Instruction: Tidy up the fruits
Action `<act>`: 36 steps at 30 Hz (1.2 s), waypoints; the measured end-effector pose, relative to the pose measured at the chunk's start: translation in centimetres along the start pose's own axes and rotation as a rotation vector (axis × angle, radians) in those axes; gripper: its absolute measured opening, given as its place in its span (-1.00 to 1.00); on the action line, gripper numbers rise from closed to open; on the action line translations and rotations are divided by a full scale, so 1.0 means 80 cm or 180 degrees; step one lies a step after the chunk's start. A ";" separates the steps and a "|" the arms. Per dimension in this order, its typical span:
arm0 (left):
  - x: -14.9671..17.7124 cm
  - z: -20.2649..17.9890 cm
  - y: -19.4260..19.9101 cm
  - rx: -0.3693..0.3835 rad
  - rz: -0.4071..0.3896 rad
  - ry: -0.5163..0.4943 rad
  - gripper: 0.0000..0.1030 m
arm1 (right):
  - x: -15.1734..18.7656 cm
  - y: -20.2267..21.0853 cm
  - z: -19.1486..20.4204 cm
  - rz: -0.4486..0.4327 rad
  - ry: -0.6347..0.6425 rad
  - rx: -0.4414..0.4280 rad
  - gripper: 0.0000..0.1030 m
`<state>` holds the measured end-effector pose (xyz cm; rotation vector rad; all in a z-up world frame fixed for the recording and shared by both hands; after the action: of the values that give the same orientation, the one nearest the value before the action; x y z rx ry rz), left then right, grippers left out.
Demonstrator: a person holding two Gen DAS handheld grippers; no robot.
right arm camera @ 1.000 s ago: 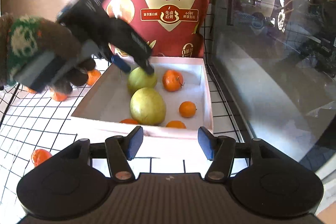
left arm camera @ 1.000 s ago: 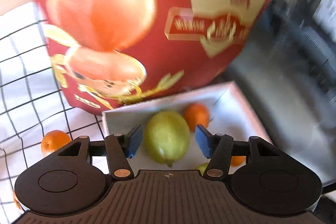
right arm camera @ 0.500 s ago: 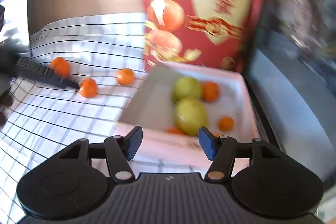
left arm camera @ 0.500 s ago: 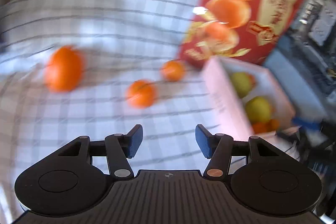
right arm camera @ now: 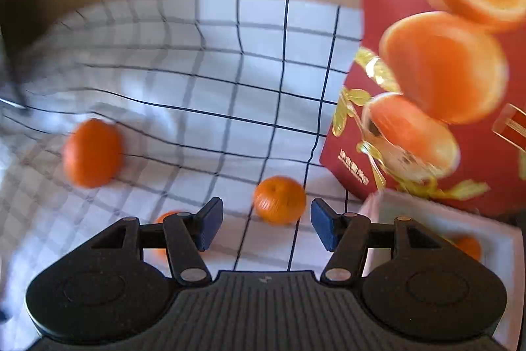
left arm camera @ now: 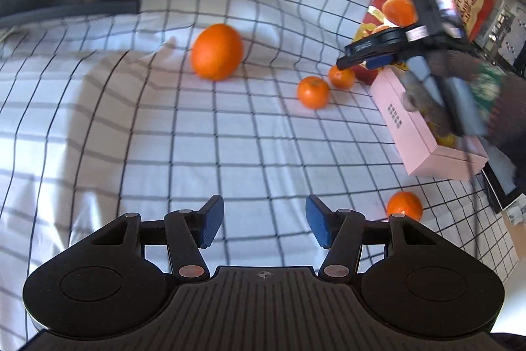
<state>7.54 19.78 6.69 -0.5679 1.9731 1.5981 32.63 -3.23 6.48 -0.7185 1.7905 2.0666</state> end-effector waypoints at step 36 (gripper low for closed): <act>0.000 -0.013 -0.027 0.0081 0.0124 0.0390 0.15 | 0.252 0.132 0.093 0.0103 0.1042 -0.0704 -0.05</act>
<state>8.76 18.28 5.24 -0.6347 2.1028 1.5933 9.06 0.51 4.58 -1.1549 1.7561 2.3009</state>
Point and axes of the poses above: each gripper's, at about its wrist camera, not at the fingertips, and y roughly against the way its jaws point, z to its left, x to its underside, the point moved 1 cm from there along -y, roughly the way its jaws point, and after that the axes turned 9 degrees about -y, right-handed, at the moved point
